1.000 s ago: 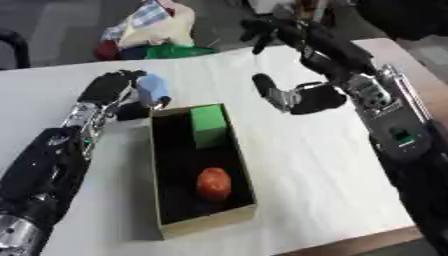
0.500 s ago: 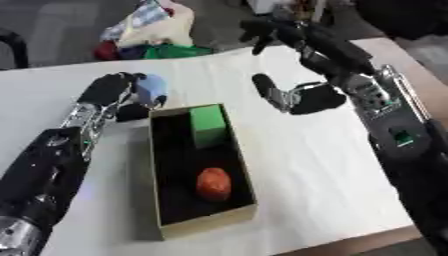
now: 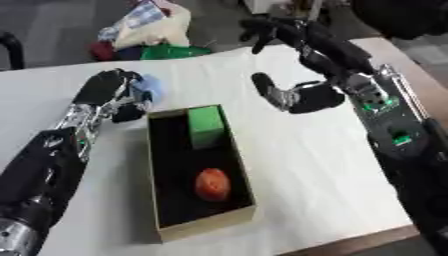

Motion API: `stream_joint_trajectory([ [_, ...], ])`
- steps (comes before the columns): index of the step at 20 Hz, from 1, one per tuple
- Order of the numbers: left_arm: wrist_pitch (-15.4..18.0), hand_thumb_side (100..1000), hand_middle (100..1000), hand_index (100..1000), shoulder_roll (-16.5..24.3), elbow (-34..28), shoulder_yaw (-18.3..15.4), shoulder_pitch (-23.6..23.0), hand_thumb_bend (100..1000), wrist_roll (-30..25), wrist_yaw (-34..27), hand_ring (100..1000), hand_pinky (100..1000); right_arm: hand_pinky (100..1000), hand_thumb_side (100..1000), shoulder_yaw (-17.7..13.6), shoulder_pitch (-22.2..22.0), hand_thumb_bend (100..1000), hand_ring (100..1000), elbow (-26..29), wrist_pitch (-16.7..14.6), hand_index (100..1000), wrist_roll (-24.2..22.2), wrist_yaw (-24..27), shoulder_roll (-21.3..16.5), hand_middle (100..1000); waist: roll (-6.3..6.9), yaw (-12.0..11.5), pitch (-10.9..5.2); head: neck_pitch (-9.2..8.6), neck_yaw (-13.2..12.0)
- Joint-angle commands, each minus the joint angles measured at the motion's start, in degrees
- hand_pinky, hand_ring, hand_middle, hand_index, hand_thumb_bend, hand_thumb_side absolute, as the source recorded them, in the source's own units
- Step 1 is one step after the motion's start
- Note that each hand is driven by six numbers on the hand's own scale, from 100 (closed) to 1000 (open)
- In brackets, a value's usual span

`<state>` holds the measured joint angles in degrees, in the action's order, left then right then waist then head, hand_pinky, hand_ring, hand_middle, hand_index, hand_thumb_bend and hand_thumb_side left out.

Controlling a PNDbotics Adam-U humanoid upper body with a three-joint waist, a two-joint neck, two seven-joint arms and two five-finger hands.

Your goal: Pick up objects on the table and place them in the box.

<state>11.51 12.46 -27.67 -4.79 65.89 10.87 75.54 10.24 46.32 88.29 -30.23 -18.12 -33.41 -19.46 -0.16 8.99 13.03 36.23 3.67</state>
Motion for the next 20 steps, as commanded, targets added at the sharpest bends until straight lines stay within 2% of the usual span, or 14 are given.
stream_joint_trajectory([
  [1,0.57,477,379,789,1.43,-1.37,0.21,0.96,100,1.70,-1.55,423,577,808,670,-0.63,0.68,100,687,0.24,0.01,1000,0.23,-0.06,-1.02,792,-0.24,-0.04,-1.66,0.20,0.12],
  [8,2.37,385,329,754,1.41,-2.67,0.61,0.83,100,3.85,-5.38,394,559,809,659,-0.60,0.38,100,689,0.18,-0.01,1000,0.24,-0.26,-0.88,793,-0.34,-0.33,-2.55,0.36,0.31],
  [14,3.77,344,315,741,1.48,-3.67,1.28,0.76,100,4.00,-8.26,390,557,809,649,-0.56,0.10,100,690,0.17,-0.03,1000,0.24,-0.46,-0.77,795,-0.37,-0.64,-3.44,0.49,0.50],
  [16,4.25,357,334,754,1.50,-3.90,1.61,0.76,100,3.62,-8.65,405,566,809,646,-0.53,0.03,100,691,0.15,-0.05,1000,0.21,-0.52,-0.76,796,-0.39,-0.68,-3.75,0.49,0.56],
  [19,5.20,379,411,790,1.58,-4.50,2.11,0.82,100,3.34,-7.94,454,592,809,643,-0.49,-0.04,100,692,0.11,-0.08,1000,0.18,-0.62,-0.75,796,-0.41,-0.64,-4.09,0.43,0.63],
  [20,5.51,407,472,829,1.58,-4.56,2.18,0.82,100,3.21,-7.60,488,610,810,643,-0.49,-0.05,100,692,0.09,-0.08,1000,0.17,-0.65,-0.75,797,-0.42,-0.61,-4.16,0.38,0.67],
])
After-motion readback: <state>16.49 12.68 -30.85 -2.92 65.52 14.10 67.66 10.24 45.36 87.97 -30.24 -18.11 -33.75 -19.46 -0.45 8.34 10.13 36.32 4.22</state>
